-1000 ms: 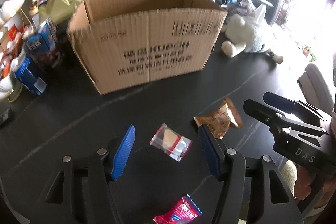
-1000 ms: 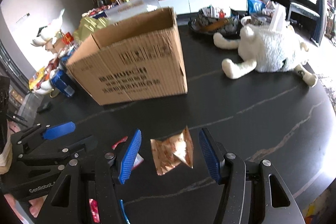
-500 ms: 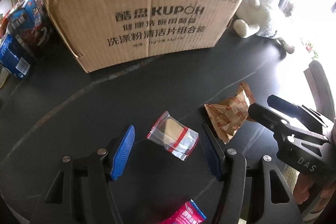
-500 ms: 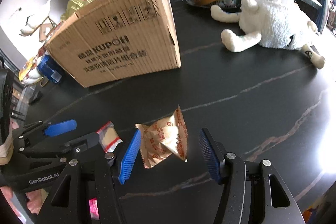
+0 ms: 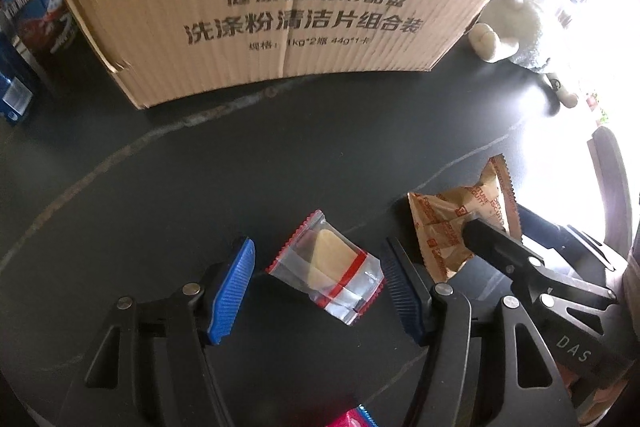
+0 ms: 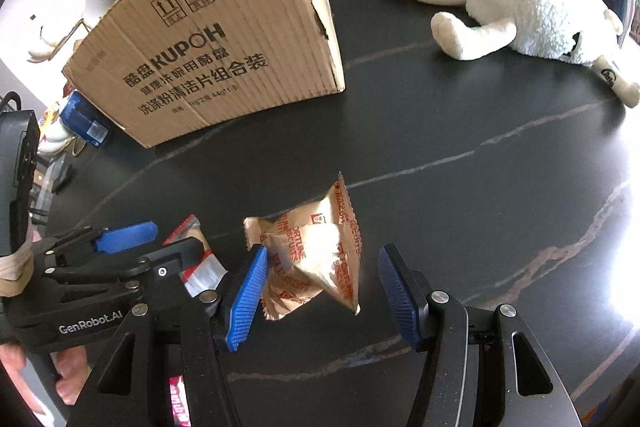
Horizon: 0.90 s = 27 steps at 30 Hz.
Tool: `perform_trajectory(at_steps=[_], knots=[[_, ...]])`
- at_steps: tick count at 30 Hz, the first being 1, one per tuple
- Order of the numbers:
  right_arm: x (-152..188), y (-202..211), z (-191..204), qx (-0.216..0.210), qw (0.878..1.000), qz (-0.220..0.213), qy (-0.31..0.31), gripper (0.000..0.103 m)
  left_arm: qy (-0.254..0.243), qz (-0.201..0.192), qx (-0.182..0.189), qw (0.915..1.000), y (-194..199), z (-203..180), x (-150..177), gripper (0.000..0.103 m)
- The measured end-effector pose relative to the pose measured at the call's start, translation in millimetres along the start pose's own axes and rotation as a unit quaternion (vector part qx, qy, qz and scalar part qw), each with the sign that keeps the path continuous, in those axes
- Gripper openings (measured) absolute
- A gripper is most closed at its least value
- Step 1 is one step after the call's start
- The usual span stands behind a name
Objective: Organize snacks
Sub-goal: 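Grasp the gold biscuit packet with the right tool while the left tool grasps the clear red-striped packet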
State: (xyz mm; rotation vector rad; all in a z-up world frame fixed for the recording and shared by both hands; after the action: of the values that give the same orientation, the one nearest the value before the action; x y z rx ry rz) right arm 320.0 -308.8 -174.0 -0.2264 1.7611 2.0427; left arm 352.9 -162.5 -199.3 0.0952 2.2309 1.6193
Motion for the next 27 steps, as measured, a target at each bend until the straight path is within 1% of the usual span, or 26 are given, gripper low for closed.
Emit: perform_trajectory(at_steps=[3, 7, 11, 14, 16, 17, 19, 20, 24, 25, 27], knots=[[-1, -3, 1, -0.004, 1.0, 0.001, 0.001, 0.058, 0.012, 0.007, 0.006, 0.9999, -5, 1, 1, 0.064], [-1, -8, 2, -0.014, 1.0, 0.005, -0.002, 0.058, 0.027, 0.002, 0.005, 0.9996, -4, 2, 0, 0.065], [0, -13, 0, -0.033, 0.999, 0.007, -0.015, 0.058, 0.041, -0.006, -0.012, 0.9991, -4, 2, 3, 0.065], [-1, -13, -3, -0.042, 0.999, 0.002, -0.023, 0.058, 0.036, -0.009, -0.028, 0.9989, -6, -4, 6, 0.065], [0, -13, -3, -0.048, 0.999, 0.0, -0.024, 0.054, 0.036, -0.012, -0.033, 0.9988, -10, -12, 7, 0.064], [1, -13, -2, -0.054, 0.998, 0.001, -0.025, 0.05, 0.035, -0.013, -0.036, 0.9986, -10, -13, 8, 0.063], [1, -12, -2, -0.055, 0.998, 0.0, -0.023, 0.048, 0.033, -0.016, -0.043, 0.9984, -10, -14, 9, 0.055], [2, -12, -1, -0.057, 0.998, -0.001, -0.022, 0.044, 0.034, -0.018, -0.042, 0.9984, -9, -15, 10, 0.054], [4, -10, -1, -0.056, 0.998, -0.005, -0.021, 0.042, 0.043, -0.023, -0.023, 0.9986, -7, -15, 12, 0.043], [5, -10, 0, -0.056, 0.998, -0.005, -0.021, 0.042, 0.045, -0.026, -0.019, 0.9985, -6, -12, 11, 0.033], [6, -12, 2, -0.056, 0.998, -0.004, -0.018, 0.042, 0.042, -0.033, -0.019, 0.9984, -1, -11, 7, 0.021]])
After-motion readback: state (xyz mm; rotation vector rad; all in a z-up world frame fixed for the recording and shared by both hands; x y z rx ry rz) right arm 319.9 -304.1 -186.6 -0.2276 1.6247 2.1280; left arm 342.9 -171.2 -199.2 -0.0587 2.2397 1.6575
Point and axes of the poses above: each gripper's, at about its wrist camera, not at the fingertips, and y roughly against the way its jaws point, z to its left, x to its underside, the point moved 6 cm from there along -y, roughly the way its jaws point, and after that the axes turned 4 degrees about x, right-handed, at the moved point
